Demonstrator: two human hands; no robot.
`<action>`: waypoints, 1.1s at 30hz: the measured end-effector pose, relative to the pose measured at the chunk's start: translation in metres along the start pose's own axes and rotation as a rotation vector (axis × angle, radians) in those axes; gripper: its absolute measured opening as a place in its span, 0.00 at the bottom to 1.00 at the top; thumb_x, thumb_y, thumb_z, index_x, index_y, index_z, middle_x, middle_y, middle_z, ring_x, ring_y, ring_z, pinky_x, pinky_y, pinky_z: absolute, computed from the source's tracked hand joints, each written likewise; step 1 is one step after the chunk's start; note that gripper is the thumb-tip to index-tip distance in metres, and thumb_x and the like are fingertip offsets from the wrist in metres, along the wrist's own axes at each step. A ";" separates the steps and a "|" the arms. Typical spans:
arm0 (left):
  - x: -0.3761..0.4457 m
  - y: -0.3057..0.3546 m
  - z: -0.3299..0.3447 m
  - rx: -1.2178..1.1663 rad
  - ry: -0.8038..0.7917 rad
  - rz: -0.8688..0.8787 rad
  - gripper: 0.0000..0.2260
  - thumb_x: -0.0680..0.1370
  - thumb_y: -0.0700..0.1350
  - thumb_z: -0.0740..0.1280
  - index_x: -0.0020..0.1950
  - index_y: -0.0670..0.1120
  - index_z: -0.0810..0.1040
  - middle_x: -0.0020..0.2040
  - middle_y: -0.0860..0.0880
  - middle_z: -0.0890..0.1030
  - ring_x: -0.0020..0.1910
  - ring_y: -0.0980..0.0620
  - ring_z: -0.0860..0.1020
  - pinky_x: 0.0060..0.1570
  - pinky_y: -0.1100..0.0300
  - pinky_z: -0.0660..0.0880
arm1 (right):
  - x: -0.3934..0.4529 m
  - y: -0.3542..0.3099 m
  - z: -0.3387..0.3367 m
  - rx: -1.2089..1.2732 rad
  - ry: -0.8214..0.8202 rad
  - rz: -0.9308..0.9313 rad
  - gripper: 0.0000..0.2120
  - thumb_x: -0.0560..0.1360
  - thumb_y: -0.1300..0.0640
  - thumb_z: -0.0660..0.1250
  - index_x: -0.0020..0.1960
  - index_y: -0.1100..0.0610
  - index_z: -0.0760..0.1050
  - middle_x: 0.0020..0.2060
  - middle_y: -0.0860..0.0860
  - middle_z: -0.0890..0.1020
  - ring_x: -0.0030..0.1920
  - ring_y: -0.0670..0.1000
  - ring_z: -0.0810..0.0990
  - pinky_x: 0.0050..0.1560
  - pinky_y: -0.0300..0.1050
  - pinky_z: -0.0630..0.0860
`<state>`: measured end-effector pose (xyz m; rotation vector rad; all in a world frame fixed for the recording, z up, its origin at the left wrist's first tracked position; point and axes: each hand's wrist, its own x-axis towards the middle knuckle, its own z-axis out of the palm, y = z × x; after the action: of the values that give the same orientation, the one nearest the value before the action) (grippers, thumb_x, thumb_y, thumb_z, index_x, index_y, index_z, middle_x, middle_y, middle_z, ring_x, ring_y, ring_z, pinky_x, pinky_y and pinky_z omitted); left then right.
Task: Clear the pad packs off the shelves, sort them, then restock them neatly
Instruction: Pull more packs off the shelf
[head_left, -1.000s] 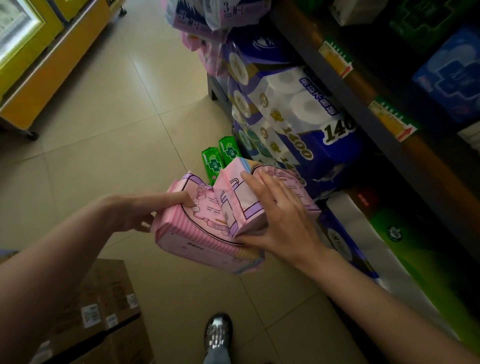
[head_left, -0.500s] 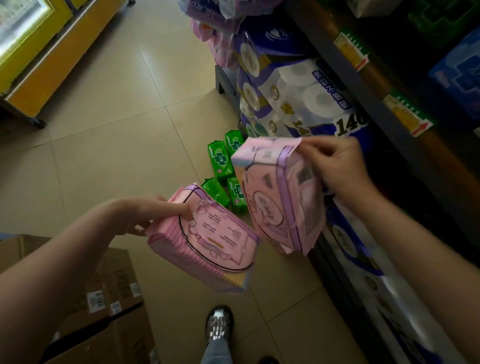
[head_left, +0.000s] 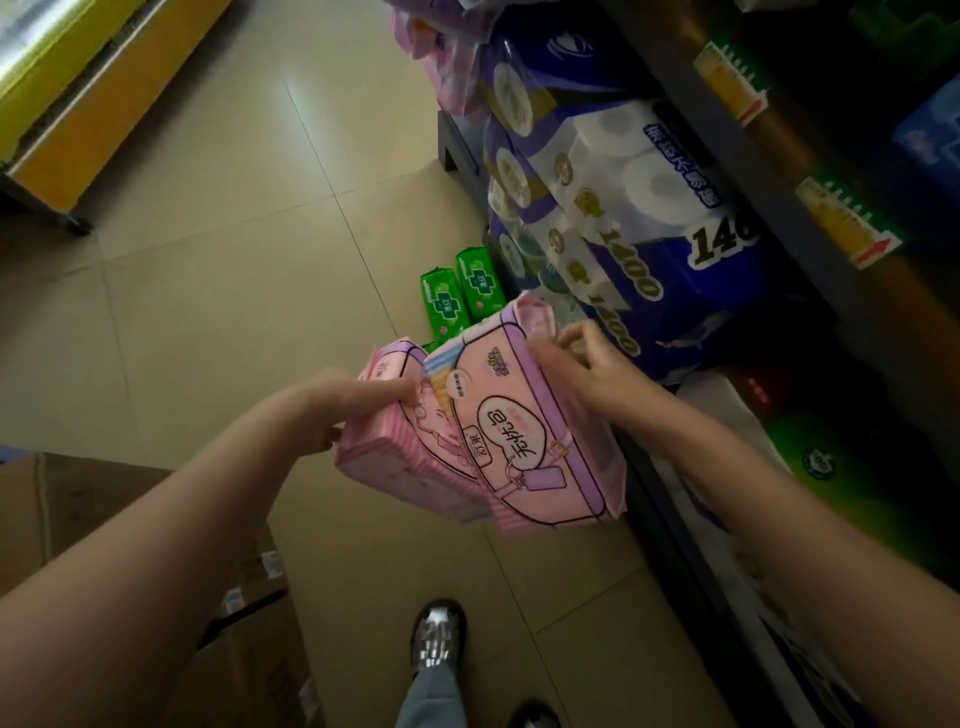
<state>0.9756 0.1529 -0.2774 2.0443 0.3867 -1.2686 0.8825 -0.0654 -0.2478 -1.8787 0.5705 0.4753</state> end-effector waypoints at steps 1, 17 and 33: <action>0.005 0.000 0.004 0.005 0.022 0.011 0.21 0.71 0.51 0.71 0.56 0.40 0.73 0.46 0.44 0.79 0.42 0.48 0.78 0.41 0.58 0.75 | -0.004 0.010 0.000 -0.020 -0.079 0.021 0.30 0.70 0.42 0.69 0.65 0.51 0.60 0.54 0.42 0.69 0.55 0.44 0.72 0.55 0.43 0.70; 0.074 -0.028 0.065 0.551 0.270 0.084 0.25 0.59 0.67 0.66 0.40 0.47 0.76 0.37 0.46 0.76 0.43 0.44 0.77 0.54 0.49 0.75 | 0.013 0.162 0.027 0.535 0.095 0.384 0.26 0.72 0.57 0.71 0.66 0.51 0.63 0.54 0.55 0.80 0.50 0.55 0.81 0.48 0.51 0.77; 0.173 -0.104 0.097 0.820 0.273 0.158 0.21 0.65 0.62 0.70 0.45 0.48 0.71 0.42 0.45 0.77 0.43 0.44 0.76 0.54 0.48 0.73 | 0.099 0.301 0.119 -0.317 0.114 0.391 0.53 0.65 0.52 0.77 0.76 0.46 0.44 0.69 0.60 0.60 0.65 0.62 0.67 0.61 0.57 0.70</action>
<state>0.9341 0.1428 -0.4973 2.8753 -0.2292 -1.1527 0.7784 -0.0668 -0.5699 -2.1091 0.9952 0.7516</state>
